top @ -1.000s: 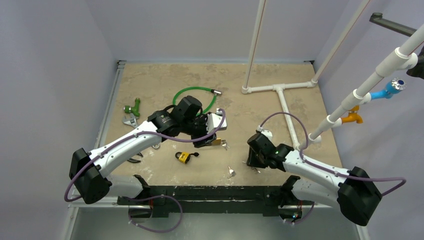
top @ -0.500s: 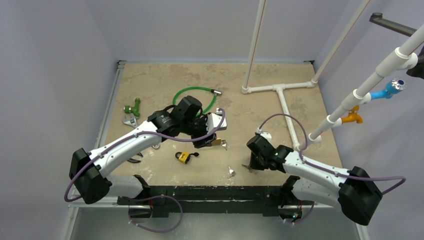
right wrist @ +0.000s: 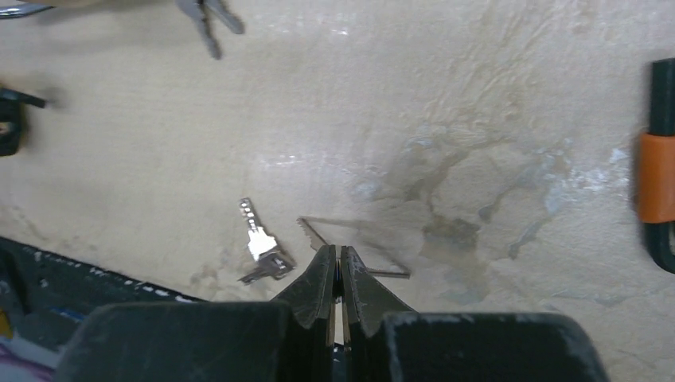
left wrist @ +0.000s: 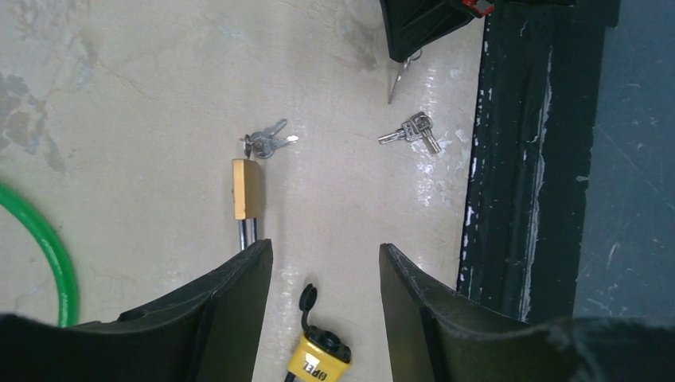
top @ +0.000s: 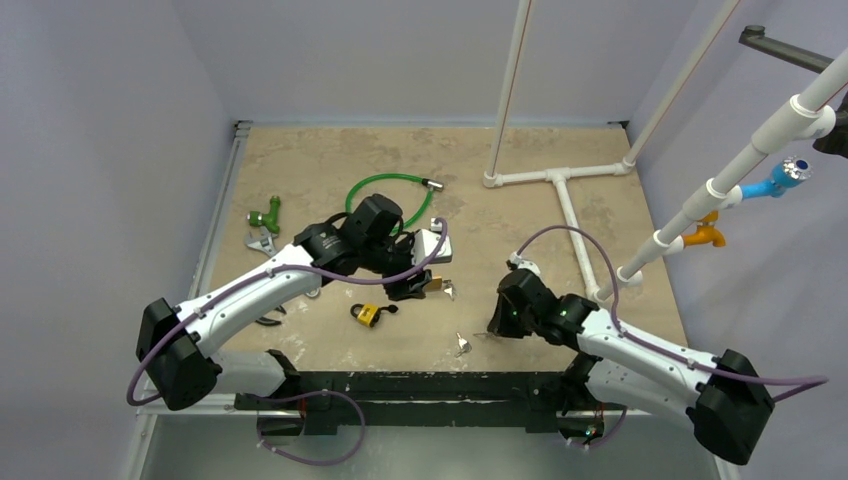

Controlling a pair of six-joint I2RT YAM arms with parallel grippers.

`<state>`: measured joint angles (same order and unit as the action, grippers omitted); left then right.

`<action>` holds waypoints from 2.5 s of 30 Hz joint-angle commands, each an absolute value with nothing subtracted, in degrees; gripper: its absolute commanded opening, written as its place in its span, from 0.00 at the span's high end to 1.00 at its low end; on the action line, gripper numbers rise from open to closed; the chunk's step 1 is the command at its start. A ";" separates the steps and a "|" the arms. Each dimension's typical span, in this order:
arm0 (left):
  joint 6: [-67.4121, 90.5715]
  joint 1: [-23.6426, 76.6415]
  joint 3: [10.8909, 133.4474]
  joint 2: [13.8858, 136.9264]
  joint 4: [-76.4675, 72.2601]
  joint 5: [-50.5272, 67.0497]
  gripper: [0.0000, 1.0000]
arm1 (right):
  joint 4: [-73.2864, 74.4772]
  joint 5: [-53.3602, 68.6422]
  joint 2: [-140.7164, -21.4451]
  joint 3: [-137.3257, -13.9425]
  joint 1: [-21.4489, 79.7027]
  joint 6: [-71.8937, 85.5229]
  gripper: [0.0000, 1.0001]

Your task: Unlock with the key

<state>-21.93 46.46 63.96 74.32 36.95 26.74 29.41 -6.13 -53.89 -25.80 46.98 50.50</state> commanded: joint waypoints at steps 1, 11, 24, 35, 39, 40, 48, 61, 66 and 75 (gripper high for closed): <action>-18.24 46.15 62.50 73.73 33.47 32.17 0.49 | 24.87 -2.41 -50.76 -27.05 47.29 50.40 1.00; -7.65 46.42 56.80 75.11 21.14 43.09 0.47 | 20.12 -0.12 -46.17 -30.23 47.29 47.69 1.00; -5.33 51.77 52.51 78.71 5.04 43.72 0.39 | 15.65 4.10 -46.61 -38.54 47.04 45.00 1.00; -7.11 51.77 50.64 76.81 5.55 45.32 0.48 | 12.85 6.73 -45.19 -41.23 46.80 44.27 1.00; -8.06 51.52 50.34 75.99 5.55 46.63 0.62 | 12.55 6.94 -44.82 -41.63 46.76 44.21 1.00; -8.52 51.51 50.52 75.72 6.05 47.09 0.65 | 12.74 6.51 -44.78 -41.76 46.78 44.09 1.00; -9.30 50.46 51.06 73.87 9.05 47.54 0.81 | 12.81 6.16 -44.76 -40.98 46.61 44.24 1.00; -10.06 50.45 50.10 74.32 8.09 40.29 0.72 | 11.70 7.98 -44.07 -40.59 46.58 45.32 1.00; -12.37 50.28 49.84 73.99 10.48 35.06 0.66 | 11.05 8.79 -43.71 -40.31 46.58 45.29 1.00; -9.01 50.12 49.88 73.72 7.53 37.43 0.56 | 10.09 10.44 -43.12 -39.51 46.58 46.06 1.00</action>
<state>-10.26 50.59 49.47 75.16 10.48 35.11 13.56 8.67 -44.42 -38.98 46.81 45.43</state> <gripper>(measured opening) 0.423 0.008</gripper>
